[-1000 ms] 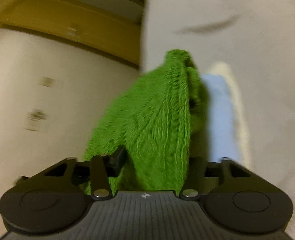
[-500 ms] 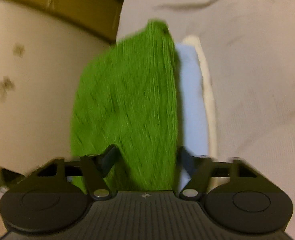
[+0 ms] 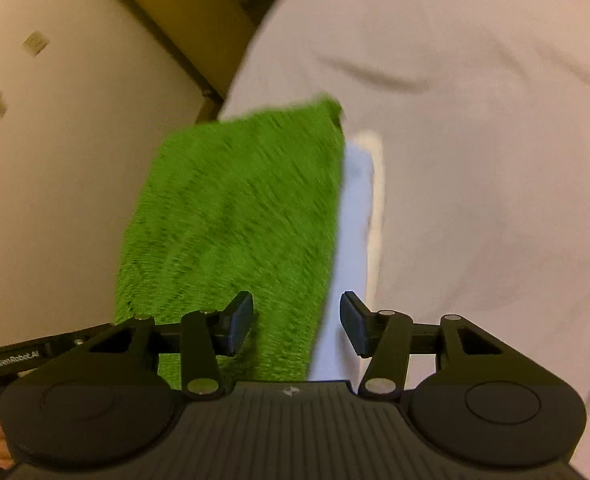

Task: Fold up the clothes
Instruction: 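Lower the vest onto the towels and open both grippers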

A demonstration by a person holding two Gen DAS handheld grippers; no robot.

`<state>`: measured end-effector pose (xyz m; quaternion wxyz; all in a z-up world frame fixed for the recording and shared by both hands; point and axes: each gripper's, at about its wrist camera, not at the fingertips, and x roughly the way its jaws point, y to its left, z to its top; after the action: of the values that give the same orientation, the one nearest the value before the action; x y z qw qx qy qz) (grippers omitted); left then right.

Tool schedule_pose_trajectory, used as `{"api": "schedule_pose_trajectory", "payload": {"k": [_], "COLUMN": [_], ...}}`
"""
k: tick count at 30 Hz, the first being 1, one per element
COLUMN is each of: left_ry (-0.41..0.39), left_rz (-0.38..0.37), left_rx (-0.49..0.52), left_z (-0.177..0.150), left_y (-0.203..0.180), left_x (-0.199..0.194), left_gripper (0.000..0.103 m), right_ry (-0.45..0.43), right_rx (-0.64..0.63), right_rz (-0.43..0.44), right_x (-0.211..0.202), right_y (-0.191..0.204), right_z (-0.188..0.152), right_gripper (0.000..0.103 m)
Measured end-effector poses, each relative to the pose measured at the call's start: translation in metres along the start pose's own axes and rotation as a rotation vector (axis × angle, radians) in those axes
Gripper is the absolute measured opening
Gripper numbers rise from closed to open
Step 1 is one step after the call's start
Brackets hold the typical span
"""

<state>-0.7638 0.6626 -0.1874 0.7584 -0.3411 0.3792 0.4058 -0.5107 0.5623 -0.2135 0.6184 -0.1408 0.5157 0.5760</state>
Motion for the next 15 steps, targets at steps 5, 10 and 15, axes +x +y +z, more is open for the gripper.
{"api": "schedule_pose_trajectory", "payload": {"k": [5, 10, 15], "left_ry": [-0.045, 0.058, 0.06], "left_rz": [-0.012, 0.029, 0.044], "left_rx": [0.181, 0.187, 0.155], "left_z": [-0.012, -0.029, -0.029], "left_y": [-0.026, -0.021, -0.016], "left_x": [-0.002, 0.043, 0.047], "left_gripper": [0.002, 0.0, 0.0], "right_ry": [0.021, 0.09, 0.101], "right_rx": [-0.222, -0.359, -0.389], "right_rz": [0.044, -0.031, -0.032], "right_x": [-0.002, 0.026, 0.042], "right_y": [0.038, 0.051, 0.05], "right_z": [-0.02, -0.045, -0.046], "right_gripper": [0.04, 0.039, 0.042]}}
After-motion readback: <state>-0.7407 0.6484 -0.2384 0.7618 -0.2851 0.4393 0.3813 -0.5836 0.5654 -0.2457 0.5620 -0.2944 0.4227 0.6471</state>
